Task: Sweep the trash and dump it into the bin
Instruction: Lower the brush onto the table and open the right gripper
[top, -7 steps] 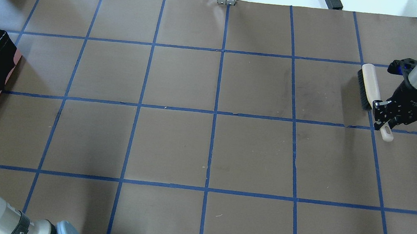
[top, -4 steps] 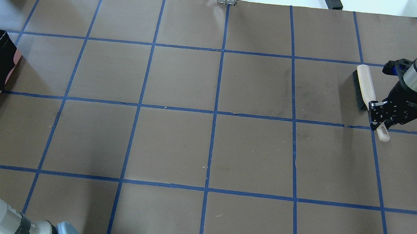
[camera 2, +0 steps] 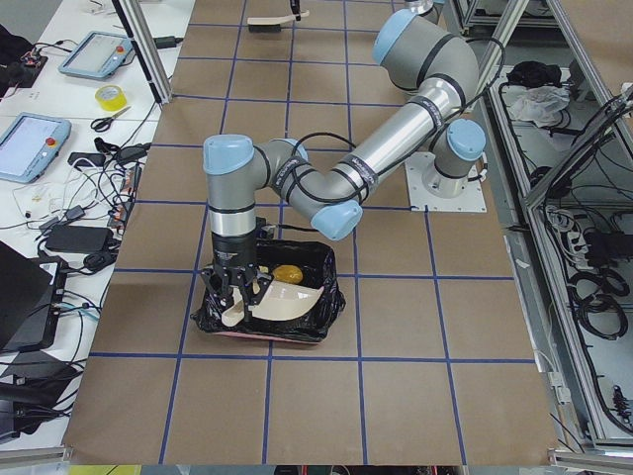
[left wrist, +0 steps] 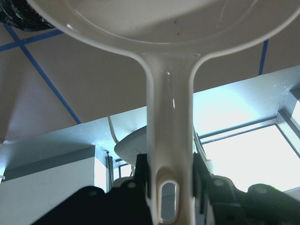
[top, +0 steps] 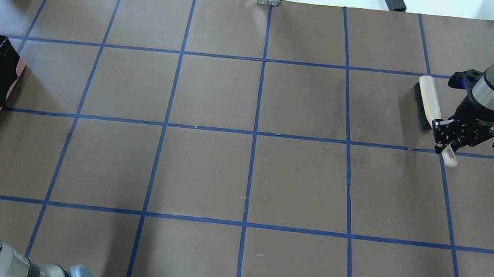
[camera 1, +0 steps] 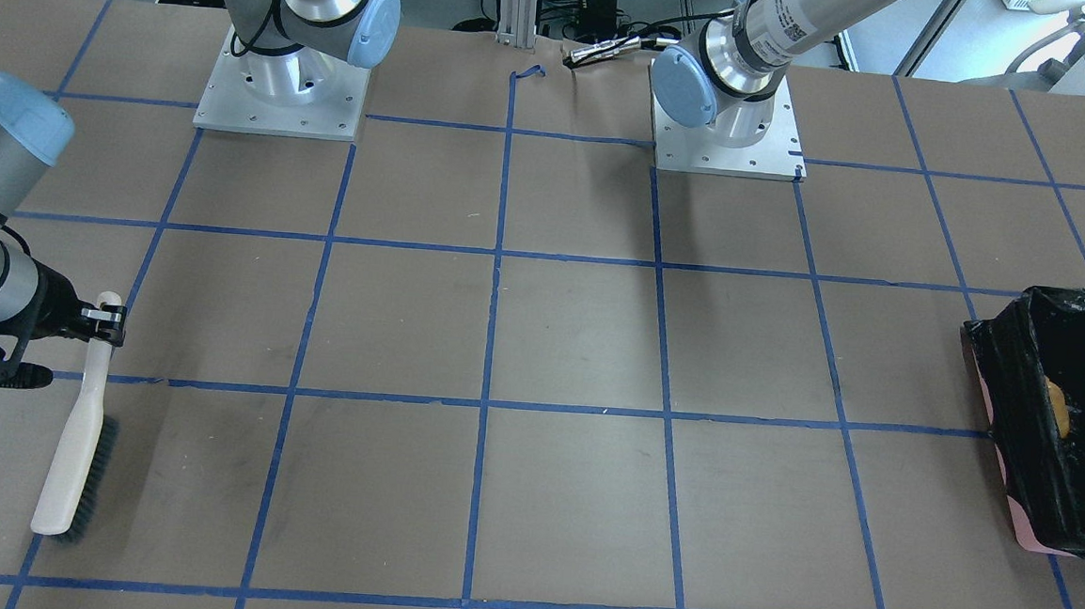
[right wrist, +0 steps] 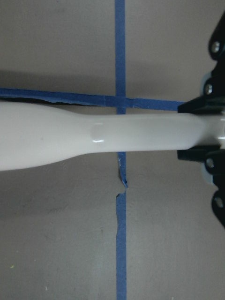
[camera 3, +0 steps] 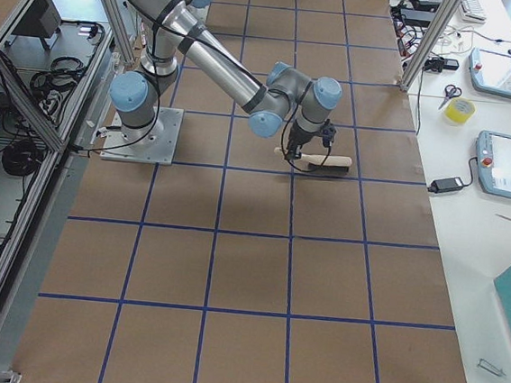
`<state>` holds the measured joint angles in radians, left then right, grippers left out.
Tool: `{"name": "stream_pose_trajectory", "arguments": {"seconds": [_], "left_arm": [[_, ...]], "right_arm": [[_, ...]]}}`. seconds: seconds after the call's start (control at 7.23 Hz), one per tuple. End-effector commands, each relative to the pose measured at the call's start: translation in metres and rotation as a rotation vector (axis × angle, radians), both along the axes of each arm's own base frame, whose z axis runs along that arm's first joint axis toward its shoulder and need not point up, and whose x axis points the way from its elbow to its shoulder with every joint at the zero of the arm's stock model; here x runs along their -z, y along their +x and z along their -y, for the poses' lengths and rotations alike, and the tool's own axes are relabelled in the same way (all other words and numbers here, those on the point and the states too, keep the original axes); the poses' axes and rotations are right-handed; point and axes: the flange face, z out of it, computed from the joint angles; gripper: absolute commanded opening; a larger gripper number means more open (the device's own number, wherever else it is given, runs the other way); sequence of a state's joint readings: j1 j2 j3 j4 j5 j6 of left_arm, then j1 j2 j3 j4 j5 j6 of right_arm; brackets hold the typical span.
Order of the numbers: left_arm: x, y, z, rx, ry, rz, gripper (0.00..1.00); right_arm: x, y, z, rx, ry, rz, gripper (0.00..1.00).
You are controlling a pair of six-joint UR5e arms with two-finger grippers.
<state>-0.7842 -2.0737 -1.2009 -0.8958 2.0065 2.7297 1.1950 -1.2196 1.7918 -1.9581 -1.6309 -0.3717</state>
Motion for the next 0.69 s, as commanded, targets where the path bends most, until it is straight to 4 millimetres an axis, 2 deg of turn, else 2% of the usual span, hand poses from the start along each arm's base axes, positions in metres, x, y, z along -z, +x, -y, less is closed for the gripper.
{"name": "stream_pose_trajectory", "arguments": {"seconds": [0.0, 0.14, 0.41, 0.55], "left_arm": [[0.002, -0.021, -0.017, 0.026, -0.018, 0.043, 0.00], [0.003, -0.024, -0.019, 0.035, -0.017, 0.035, 0.00], [-0.003, -0.027, -0.019, 0.063, 0.000, 0.054, 0.00], [-0.005, -0.028, -0.019, 0.065, -0.020, 0.076, 0.00]], "right_arm": [[0.001, -0.001, 0.001, 0.002, -0.004, -0.009, 0.70], [-0.001, -0.002, 0.001, 0.001, 0.000, -0.018, 0.99], [-0.015, -0.003, 0.001, 0.001, -0.019, -0.031, 1.00], [-0.037, -0.005, 0.004, 0.000, -0.032, -0.047, 1.00]]}}
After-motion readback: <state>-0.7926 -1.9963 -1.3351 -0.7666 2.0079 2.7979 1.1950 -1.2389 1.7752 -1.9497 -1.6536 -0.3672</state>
